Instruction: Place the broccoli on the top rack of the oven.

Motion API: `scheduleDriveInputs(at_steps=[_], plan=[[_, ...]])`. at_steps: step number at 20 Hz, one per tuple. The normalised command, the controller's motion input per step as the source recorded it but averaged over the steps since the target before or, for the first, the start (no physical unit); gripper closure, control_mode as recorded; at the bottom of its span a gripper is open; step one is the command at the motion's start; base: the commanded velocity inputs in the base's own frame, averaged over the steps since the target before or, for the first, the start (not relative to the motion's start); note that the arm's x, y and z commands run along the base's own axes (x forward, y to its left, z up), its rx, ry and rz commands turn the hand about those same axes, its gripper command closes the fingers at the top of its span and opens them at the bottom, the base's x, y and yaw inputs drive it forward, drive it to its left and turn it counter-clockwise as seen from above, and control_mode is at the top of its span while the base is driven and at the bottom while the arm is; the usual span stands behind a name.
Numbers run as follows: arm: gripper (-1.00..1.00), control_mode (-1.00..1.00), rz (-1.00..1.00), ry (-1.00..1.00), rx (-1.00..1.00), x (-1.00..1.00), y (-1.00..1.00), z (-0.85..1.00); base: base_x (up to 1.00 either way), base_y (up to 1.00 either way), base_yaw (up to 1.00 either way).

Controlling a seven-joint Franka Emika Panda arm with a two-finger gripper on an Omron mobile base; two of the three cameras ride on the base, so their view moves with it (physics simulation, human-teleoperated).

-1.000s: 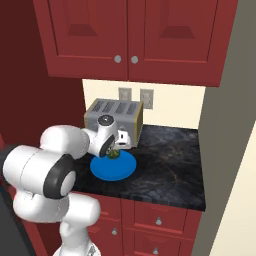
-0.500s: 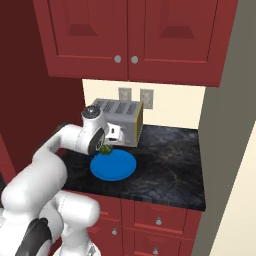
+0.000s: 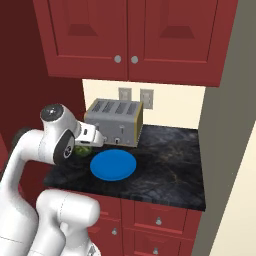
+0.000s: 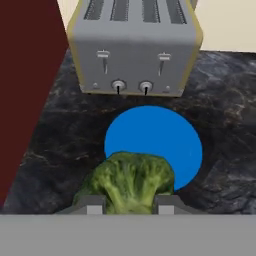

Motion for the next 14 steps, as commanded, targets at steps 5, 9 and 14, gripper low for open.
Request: scheduleDriveInputs(at_steps=[5, 9, 14], plan=[[1.00, -1.00, -0.02, -0.17, 0.03, -1.00, 0.00, 0.04, 0.00, 0.00, 0.00], [1.00, -1.00, 0.00, -0.16, 0.02, -0.84, 0.00, 0.00, 0.00, 0.00, 0.00], [1.00, -1.00, 0.00, -0.05, 0.00, -0.09, 0.00, 0.00, 0.00, 0.00, 0.00]])
